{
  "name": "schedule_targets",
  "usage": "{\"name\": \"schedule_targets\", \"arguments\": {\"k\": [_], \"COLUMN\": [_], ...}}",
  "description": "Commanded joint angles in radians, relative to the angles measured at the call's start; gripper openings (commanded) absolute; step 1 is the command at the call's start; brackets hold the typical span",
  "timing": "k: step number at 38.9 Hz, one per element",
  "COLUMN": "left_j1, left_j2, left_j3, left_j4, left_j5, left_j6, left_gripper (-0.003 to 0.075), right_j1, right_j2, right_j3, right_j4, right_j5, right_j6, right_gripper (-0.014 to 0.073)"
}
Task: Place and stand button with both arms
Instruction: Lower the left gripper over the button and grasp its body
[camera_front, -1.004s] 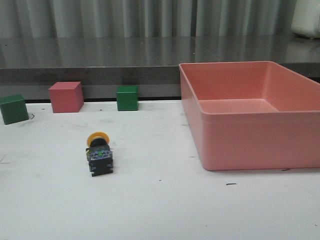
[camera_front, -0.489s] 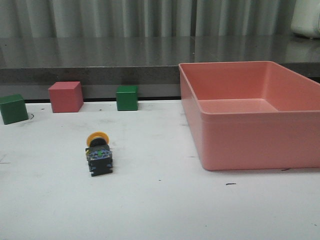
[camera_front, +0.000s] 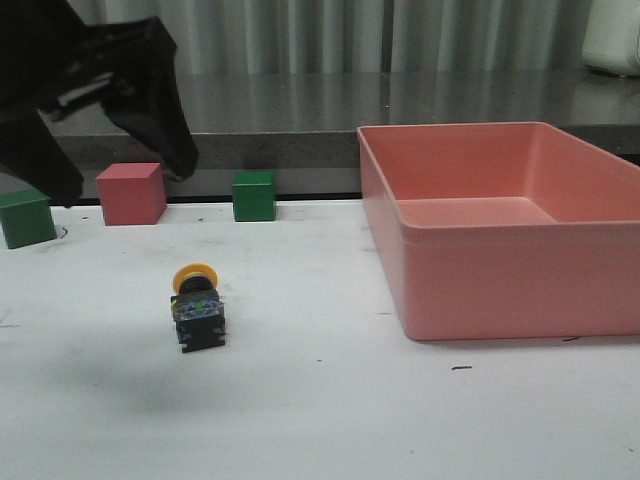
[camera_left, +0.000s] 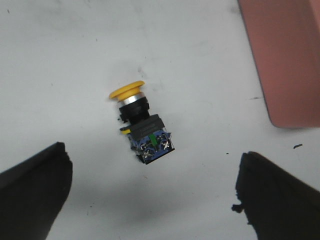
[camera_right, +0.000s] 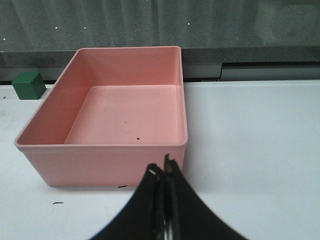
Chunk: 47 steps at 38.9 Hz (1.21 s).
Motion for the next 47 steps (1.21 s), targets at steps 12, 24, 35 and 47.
{"name": "schedule_targets", "arguments": {"k": [12,24,35,47], "left_j1": [-0.006,0.011,0.011,0.011], "left_j2": [0.305,0.451,0.493,0.493], "left_j3": [-0.297,-0.408,-0.427,-0.468], "left_j4": [-0.019,-0.021,-0.023,0.007], "left_j5": [0.210,0.269,0.295,0.338], "left_j6": [-0.159,-0.206,-0.208,-0.208], "left_gripper": [0.0640,0.0638,0.0467,0.0214], "right_j1": [-0.003,-0.003,-0.003,-0.003], "right_j2": [0.012,0.012,0.012,0.012], "right_j3": [-0.027,-0.027,-0.027,-0.027], "right_j4": [-0.028,-0.028,-0.028,-0.028], "right_j5": [-0.081,-0.081,-0.081,-0.081], "right_j6": [-0.010,-0.010,-0.010,-0.010], "right_gripper": [-0.0070,-0.0070,-0.0070,-0.0070]}}
